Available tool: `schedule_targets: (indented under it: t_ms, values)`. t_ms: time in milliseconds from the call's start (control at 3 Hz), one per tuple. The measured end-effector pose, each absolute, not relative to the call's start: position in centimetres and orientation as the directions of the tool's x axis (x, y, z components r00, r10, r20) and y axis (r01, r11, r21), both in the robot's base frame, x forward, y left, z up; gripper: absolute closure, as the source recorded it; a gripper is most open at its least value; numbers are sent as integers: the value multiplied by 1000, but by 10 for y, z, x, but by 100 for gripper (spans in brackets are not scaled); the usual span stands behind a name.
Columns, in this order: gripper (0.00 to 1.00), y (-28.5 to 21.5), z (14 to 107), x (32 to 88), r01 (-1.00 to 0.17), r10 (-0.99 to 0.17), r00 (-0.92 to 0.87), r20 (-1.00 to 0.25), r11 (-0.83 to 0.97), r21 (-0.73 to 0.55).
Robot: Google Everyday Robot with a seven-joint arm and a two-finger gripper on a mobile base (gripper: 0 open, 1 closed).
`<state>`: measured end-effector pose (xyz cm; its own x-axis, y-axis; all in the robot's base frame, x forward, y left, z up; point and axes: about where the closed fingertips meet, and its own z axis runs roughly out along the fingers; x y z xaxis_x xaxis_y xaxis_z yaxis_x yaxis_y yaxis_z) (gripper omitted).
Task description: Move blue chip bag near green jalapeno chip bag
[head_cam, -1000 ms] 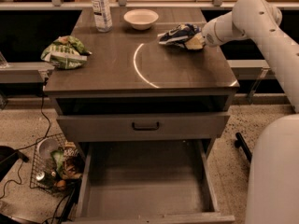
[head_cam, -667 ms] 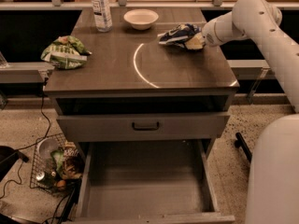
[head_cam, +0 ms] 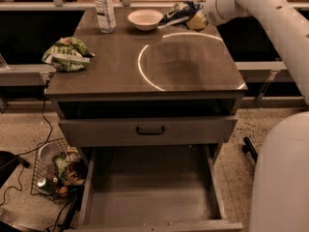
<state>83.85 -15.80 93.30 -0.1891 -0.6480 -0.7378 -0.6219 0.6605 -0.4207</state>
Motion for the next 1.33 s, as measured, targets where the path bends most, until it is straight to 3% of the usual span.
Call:
schedule_targets:
  t_ms: [667, 1333]
  values:
    - [100, -130, 989, 827, -645, -690, -81, -719, 587, -490]
    - [100, -69, 977, 774, -798, -657, 68, -750, 416, -436]
